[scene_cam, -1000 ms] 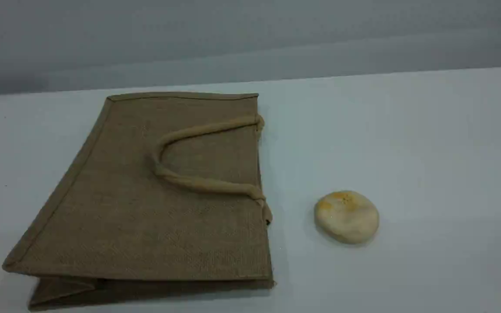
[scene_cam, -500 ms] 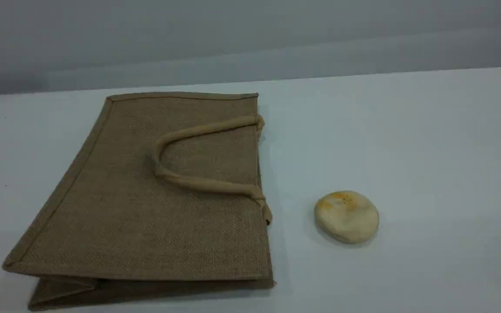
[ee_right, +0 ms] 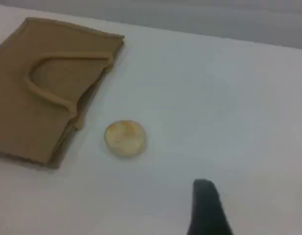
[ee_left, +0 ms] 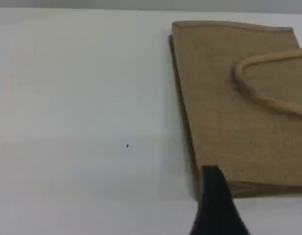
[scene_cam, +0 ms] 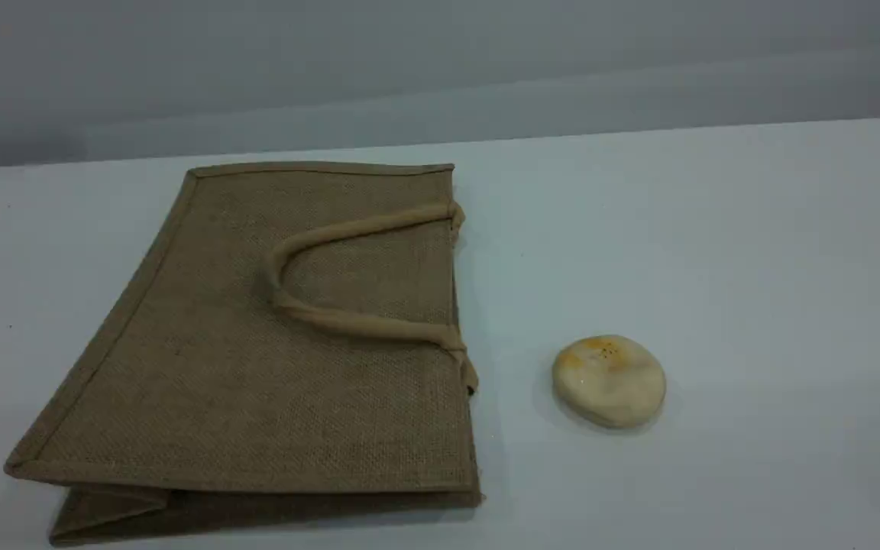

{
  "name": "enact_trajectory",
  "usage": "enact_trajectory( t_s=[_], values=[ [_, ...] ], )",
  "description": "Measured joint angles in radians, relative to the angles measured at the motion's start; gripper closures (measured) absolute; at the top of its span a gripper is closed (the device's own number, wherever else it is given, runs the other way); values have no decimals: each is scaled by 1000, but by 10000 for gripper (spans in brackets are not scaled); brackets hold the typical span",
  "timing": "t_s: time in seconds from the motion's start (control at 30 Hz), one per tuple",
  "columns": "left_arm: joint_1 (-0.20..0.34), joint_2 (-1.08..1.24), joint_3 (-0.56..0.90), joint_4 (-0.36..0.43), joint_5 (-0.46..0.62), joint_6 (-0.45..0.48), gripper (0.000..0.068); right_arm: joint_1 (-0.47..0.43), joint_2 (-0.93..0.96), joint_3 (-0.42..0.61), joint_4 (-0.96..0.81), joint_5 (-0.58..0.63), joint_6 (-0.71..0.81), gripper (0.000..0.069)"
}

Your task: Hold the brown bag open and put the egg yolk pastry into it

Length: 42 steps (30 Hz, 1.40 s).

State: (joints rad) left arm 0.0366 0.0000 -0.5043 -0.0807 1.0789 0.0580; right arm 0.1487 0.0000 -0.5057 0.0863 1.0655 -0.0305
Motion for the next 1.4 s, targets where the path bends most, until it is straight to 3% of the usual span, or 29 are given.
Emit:
enact_trajectory(
  t_s=[0.9, 1.07, 1.17, 1.33, 1.4],
  values=[
    [0, 1, 0, 0, 0, 0, 297, 0, 0, 0, 15, -5, 3, 307],
    [0, 76, -25, -2, -39, -17, 297, 0, 41, -11, 43, -13, -31, 307],
    [0, 169, -55, -21, -126, -17, 297, 0, 131, -32, 66, -63, -54, 307],
    [0, 359, -114, -106, -259, -15, 297, 0, 307, -42, 176, -256, -119, 307],
    [0, 450, -137, -104, -302, -13, 297, 0, 384, -42, 234, -341, -155, 307]
  ],
)
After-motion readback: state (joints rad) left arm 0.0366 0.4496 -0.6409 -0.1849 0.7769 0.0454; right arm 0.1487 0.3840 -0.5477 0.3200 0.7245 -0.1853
